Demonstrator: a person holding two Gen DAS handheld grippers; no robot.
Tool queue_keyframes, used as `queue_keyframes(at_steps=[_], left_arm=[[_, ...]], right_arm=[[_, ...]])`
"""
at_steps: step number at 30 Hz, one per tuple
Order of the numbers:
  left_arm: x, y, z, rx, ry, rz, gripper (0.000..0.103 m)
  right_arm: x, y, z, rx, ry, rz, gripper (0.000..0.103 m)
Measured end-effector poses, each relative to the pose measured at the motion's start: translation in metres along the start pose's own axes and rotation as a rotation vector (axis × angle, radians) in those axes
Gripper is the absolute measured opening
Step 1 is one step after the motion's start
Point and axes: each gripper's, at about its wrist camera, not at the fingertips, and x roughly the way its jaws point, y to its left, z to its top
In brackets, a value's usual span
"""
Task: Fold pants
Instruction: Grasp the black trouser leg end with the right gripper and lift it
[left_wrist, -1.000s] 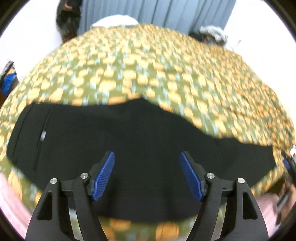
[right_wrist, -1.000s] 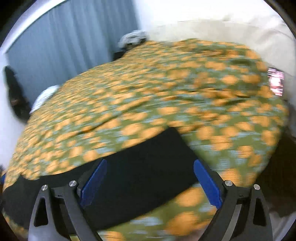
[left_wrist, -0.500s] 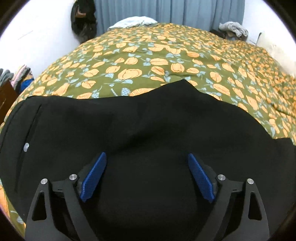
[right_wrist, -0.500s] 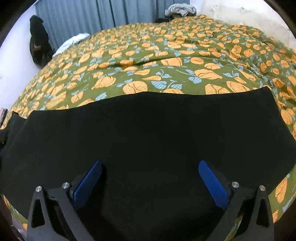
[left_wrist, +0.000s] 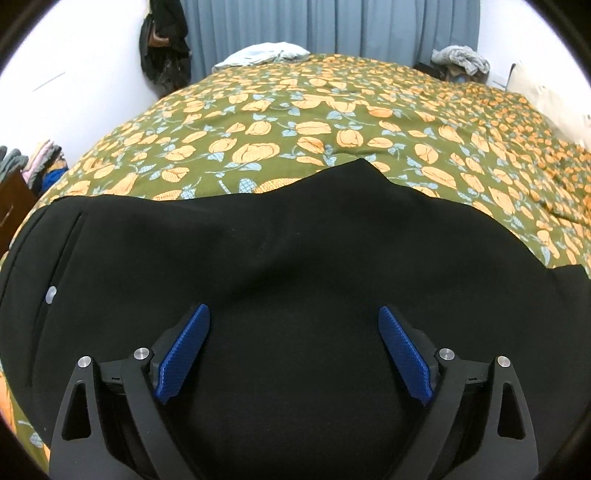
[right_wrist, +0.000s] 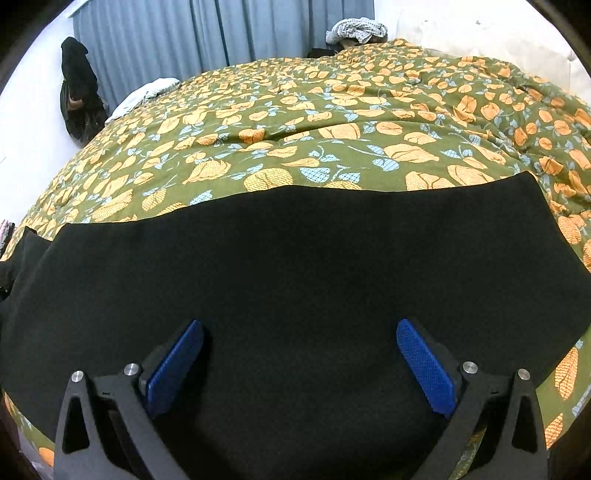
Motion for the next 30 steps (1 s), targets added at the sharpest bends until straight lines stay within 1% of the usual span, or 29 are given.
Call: queue_keyframes(at_steps=[6, 8, 10, 12, 13, 14, 15, 16, 17, 18, 19, 20, 21, 23, 24, 25, 26, 27, 28, 30], left_arm=[[0.0, -0.002, 0.0, 0.007, -0.001, 0.009, 0.094], [0.001, -0.002, 0.0, 0.011, 0.0, 0.011, 0.094], [0.001, -0.002, 0.001, 0.013, 0.003, 0.013, 0.094], [0.002, -0.003, 0.0, 0.017, 0.001, 0.017, 0.095], [0.002, -0.004, 0.0, 0.018, 0.001, 0.02, 0.095], [0.002, -0.004, 0.0, 0.02, 0.0, 0.022, 0.095], [0.002, -0.005, 0.0, 0.021, 0.0, 0.024, 0.095], [0.002, -0.005, 0.0, 0.021, 0.0, 0.024, 0.095], [0.002, -0.005, 0.0, 0.02, -0.001, 0.023, 0.095], [0.002, -0.005, 0.0, 0.021, -0.001, 0.023, 0.095], [0.002, -0.005, 0.0, 0.022, -0.002, 0.024, 0.095], [0.002, -0.005, 0.0, 0.022, -0.002, 0.025, 0.095], [0.002, -0.005, 0.0, 0.021, -0.002, 0.025, 0.095], [0.002, -0.005, 0.0, 0.023, -0.003, 0.027, 0.095], [0.002, -0.005, 0.0, 0.023, -0.006, 0.034, 0.096], [0.002, -0.005, 0.0, 0.024, -0.007, 0.037, 0.096], [0.002, -0.005, 0.0, 0.025, -0.008, 0.039, 0.096], [0.002, -0.005, 0.001, 0.025, -0.007, 0.041, 0.096], [0.002, -0.005, 0.001, 0.025, -0.006, 0.042, 0.096], [0.002, -0.005, 0.001, 0.024, -0.002, 0.041, 0.096]], right_arm=[[-0.006, -0.001, 0.006, -0.009, 0.005, 0.013, 0.103], [-0.019, -0.011, 0.013, 0.041, -0.028, 0.045, 0.103], [-0.035, -0.037, 0.021, 0.129, -0.094, 0.119, 0.103], [-0.036, -0.067, 0.031, 0.201, -0.093, 0.168, 0.103], [-0.032, -0.092, 0.04, 0.241, -0.063, 0.157, 0.103], [-0.029, -0.109, 0.046, 0.262, -0.036, 0.125, 0.103], [-0.027, -0.126, 0.051, 0.277, -0.013, 0.075, 0.103], [-0.028, -0.151, 0.058, 0.283, 0.006, 0.005, 0.103], [-0.029, -0.167, 0.061, 0.28, 0.011, -0.031, 0.103], [-0.033, -0.188, 0.065, 0.277, 0.017, -0.094, 0.103], [-0.036, -0.2, 0.068, 0.28, 0.02, -0.119, 0.103], [-0.041, -0.216, 0.07, 0.287, 0.012, -0.113, 0.103], [-0.046, -0.224, 0.07, 0.293, -0.002, -0.08, 0.103], [-0.053, -0.234, 0.073, 0.285, -0.034, 0.095, 0.103], [-0.053, -0.233, 0.074, 0.266, -0.028, 0.165, 0.103], [-0.051, -0.229, 0.074, 0.243, -0.011, 0.213, 0.103], [-0.045, -0.224, 0.075, 0.215, 0.017, 0.243, 0.103], [-0.039, -0.221, 0.075, 0.193, 0.042, 0.249, 0.103], [-0.029, -0.219, 0.075, 0.175, 0.075, 0.236, 0.103], [-0.016, -0.222, 0.072, 0.186, 0.126, 0.226, 0.102]])
